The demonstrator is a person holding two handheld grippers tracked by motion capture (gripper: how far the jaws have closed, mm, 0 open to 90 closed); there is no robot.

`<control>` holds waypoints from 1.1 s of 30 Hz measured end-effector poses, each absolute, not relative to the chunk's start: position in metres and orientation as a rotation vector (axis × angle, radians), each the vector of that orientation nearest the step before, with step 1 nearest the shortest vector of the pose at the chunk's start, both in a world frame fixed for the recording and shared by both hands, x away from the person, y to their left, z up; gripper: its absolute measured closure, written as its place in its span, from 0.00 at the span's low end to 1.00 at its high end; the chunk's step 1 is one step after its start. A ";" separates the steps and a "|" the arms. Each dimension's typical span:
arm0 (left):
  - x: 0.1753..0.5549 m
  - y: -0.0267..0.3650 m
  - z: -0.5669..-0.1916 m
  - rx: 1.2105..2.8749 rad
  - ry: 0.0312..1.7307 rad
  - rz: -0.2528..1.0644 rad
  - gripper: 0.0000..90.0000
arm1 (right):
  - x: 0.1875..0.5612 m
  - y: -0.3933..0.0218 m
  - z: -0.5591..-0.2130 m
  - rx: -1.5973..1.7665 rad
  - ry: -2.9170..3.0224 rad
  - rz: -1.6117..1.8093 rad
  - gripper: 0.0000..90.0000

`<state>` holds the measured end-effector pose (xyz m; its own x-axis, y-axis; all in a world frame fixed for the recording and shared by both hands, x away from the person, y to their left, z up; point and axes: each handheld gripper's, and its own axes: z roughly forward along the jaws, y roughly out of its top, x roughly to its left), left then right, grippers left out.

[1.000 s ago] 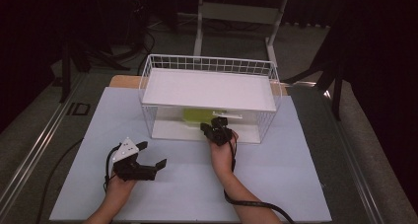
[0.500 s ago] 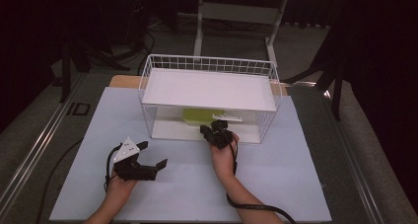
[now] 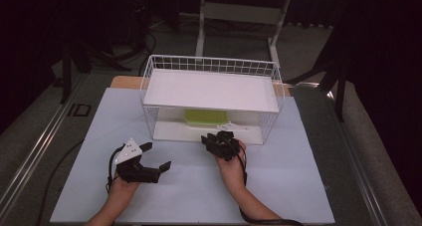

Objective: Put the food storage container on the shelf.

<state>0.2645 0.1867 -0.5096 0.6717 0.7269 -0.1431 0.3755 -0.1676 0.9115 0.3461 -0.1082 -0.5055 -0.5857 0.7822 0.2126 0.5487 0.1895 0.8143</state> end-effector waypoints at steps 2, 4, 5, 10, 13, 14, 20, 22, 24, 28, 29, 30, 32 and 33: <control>0.264 0.188 -0.508 1.782 0.883 0.400 0.02 | 0.342 -0.110 -0.504 1.245 2.211 1.351 0.60; 0.264 0.189 -0.506 1.775 0.886 0.398 0.02 | 0.338 -0.113 -0.502 1.235 2.216 1.383 0.47; 0.263 0.189 -0.506 1.772 0.888 0.398 0.02 | 0.336 -0.115 -0.502 1.238 2.219 1.397 0.41; 0.260 0.192 -0.504 1.768 0.885 0.394 0.02 | 0.328 -0.124 -0.502 1.187 2.275 1.464 0.22; 0.258 0.193 -0.502 1.769 0.880 0.395 0.02 | 0.319 -0.130 -0.500 1.168 2.294 1.468 0.20; 0.257 0.193 -0.501 1.773 0.878 0.396 0.02 | 0.318 -0.132 -0.500 1.158 2.294 1.469 0.20; 0.250 0.196 -0.497 1.776 0.863 0.399 0.02 | 0.308 -0.146 -0.499 1.128 2.310 1.463 0.20; 0.248 0.197 -0.495 1.780 0.857 0.401 0.02 | 0.305 -0.151 -0.498 1.116 2.314 1.454 0.20; 0.245 0.199 -0.494 1.776 0.857 0.402 0.02 | 0.302 -0.155 -0.497 1.107 2.313 1.448 0.21; 0.243 0.202 -0.493 1.774 0.858 0.401 0.02 | 0.295 -0.167 -0.494 1.103 2.297 1.464 0.21; 0.242 0.203 -0.493 1.772 0.857 0.396 0.02 | 0.295 -0.167 -0.494 1.103 2.297 1.464 0.21; 0.240 0.205 -0.493 1.771 0.853 0.393 0.02 | 0.292 -0.172 -0.492 1.083 2.296 1.453 0.21; 0.238 0.207 -0.493 1.763 0.846 0.379 0.02 | 0.288 -0.178 -0.491 1.069 2.295 1.475 0.21; 0.238 0.207 -0.493 1.763 0.846 0.379 0.02 | 0.288 -0.178 -0.491 1.069 2.295 1.475 0.21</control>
